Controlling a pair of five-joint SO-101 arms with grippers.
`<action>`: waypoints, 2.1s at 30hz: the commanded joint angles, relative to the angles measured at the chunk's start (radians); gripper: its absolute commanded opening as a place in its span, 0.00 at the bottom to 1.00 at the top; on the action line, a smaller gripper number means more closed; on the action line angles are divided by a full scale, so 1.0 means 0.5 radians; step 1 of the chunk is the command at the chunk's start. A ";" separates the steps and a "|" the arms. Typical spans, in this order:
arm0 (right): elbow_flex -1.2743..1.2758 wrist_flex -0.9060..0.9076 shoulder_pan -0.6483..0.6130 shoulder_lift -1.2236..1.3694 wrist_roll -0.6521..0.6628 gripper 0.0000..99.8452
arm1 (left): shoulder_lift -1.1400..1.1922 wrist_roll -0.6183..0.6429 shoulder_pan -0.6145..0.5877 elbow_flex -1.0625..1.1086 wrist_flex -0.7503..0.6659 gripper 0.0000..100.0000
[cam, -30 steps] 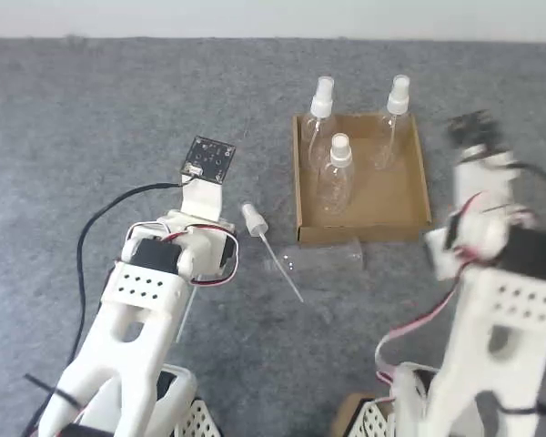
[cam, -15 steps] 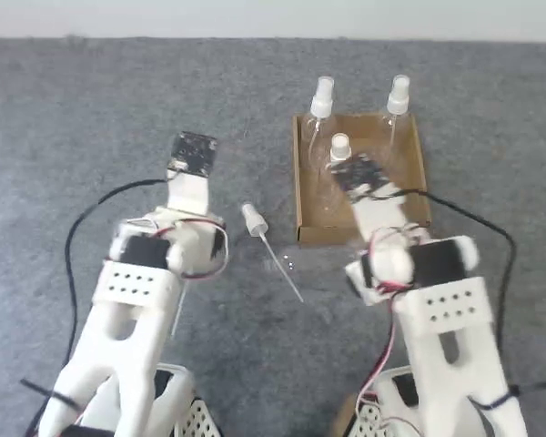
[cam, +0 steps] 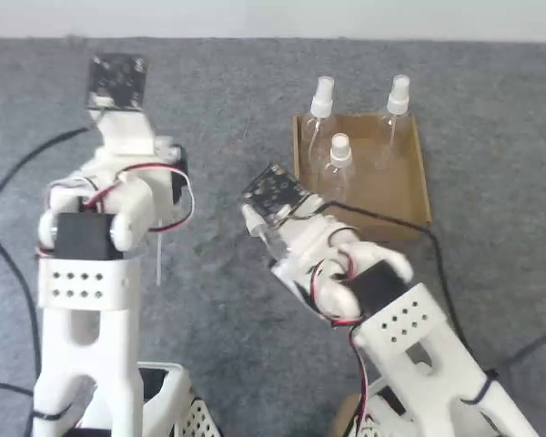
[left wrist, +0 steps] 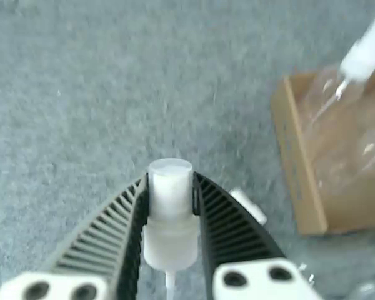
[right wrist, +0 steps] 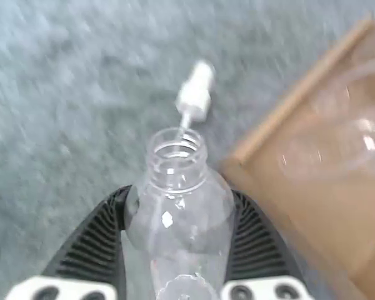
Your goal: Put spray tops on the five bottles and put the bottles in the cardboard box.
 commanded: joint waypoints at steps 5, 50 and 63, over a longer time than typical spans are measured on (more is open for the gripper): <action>0.215 -0.750 -0.091 0.032 -0.138 0.01 | -0.104 0.227 -0.009 -0.391 0.000 0.01; 0.571 -1.502 -0.471 0.094 -0.153 0.01 | -0.783 0.470 0.322 0.640 -0.635 0.01; 0.626 -1.582 -0.370 0.094 -0.463 0.01 | -0.786 0.381 0.322 0.934 -0.611 0.01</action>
